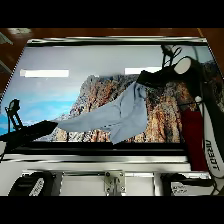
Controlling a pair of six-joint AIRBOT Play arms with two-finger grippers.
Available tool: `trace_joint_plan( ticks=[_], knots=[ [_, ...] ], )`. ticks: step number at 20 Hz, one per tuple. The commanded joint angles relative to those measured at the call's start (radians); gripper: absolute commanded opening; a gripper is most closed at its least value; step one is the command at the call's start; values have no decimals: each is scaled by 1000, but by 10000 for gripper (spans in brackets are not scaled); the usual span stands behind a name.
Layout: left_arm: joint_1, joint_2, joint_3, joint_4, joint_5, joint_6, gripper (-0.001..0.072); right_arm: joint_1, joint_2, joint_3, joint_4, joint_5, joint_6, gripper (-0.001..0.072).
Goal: Fold the shirts.
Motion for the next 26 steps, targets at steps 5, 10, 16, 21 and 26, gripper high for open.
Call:
trace_joint_plan(
  ticks=[5,10,16,21,26],
  knots=[
    [-13,1,-40,-21,70,1,35,-203,-13,-35,-105,475,-83,587],
    [-13,1,-40,-21,70,3,35,-300,109,-475,61,317,-62,588],
    [-13,1,-40,-22,69,3,35,-193,119,-698,179,17,-27,590],
    [-13,1,-40,-21,70,3,35,-106,118,-702,174,-106,26,590],
    [-13,1,-40,-21,95,3,35,-70,119,-701,188,-136,55,235]
  ],
)
